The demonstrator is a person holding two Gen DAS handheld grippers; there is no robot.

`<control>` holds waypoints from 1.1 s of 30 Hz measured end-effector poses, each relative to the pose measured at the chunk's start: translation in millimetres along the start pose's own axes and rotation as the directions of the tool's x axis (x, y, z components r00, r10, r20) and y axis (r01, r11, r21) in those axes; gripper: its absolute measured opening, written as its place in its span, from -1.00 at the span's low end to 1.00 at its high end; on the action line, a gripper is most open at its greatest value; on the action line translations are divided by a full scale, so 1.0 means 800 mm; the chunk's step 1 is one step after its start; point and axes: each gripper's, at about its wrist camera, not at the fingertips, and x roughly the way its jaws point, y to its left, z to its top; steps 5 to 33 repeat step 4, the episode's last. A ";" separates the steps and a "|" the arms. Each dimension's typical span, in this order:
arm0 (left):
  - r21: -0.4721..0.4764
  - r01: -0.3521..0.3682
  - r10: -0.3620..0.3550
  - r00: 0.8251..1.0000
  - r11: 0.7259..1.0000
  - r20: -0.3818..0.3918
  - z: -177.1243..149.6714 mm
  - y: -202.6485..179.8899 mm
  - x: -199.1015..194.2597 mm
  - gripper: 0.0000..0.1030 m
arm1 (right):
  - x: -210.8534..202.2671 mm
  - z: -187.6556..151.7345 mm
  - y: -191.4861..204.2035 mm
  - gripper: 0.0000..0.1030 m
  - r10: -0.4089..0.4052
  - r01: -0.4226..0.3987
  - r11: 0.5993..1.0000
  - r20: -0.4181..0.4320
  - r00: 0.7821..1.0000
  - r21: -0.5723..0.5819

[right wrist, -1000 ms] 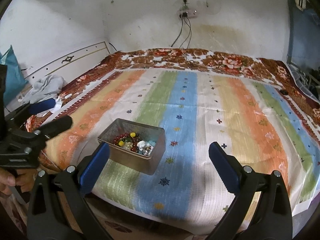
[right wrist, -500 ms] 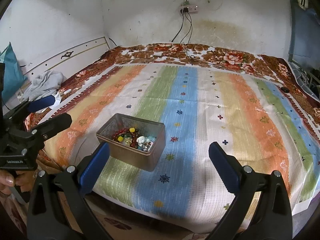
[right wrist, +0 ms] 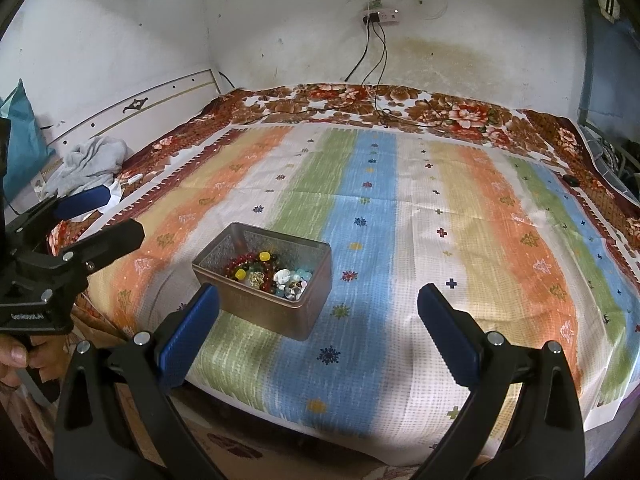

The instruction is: Organize jewelry

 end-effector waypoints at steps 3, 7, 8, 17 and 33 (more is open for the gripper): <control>0.003 -0.001 0.001 1.000 1.000 -0.007 0.000 -0.003 0.001 0.89 | 0.001 0.000 0.000 0.90 0.000 0.000 1.000 -0.002 1.000 -0.004; 0.002 -0.002 0.002 1.000 1.000 -0.006 0.000 -0.003 0.001 0.89 | 0.002 0.000 0.001 0.90 -0.001 0.001 1.000 -0.004 1.000 -0.006; 0.002 -0.002 0.002 1.000 1.000 -0.006 0.000 -0.003 0.001 0.89 | 0.002 0.000 0.001 0.90 -0.001 0.001 1.000 -0.004 1.000 -0.006; 0.002 -0.002 0.002 1.000 1.000 -0.006 0.000 -0.003 0.001 0.89 | 0.002 0.000 0.001 0.90 -0.001 0.001 1.000 -0.004 1.000 -0.006; 0.002 -0.002 0.002 1.000 1.000 -0.006 0.000 -0.003 0.001 0.89 | 0.002 0.000 0.001 0.90 -0.001 0.001 1.000 -0.004 1.000 -0.006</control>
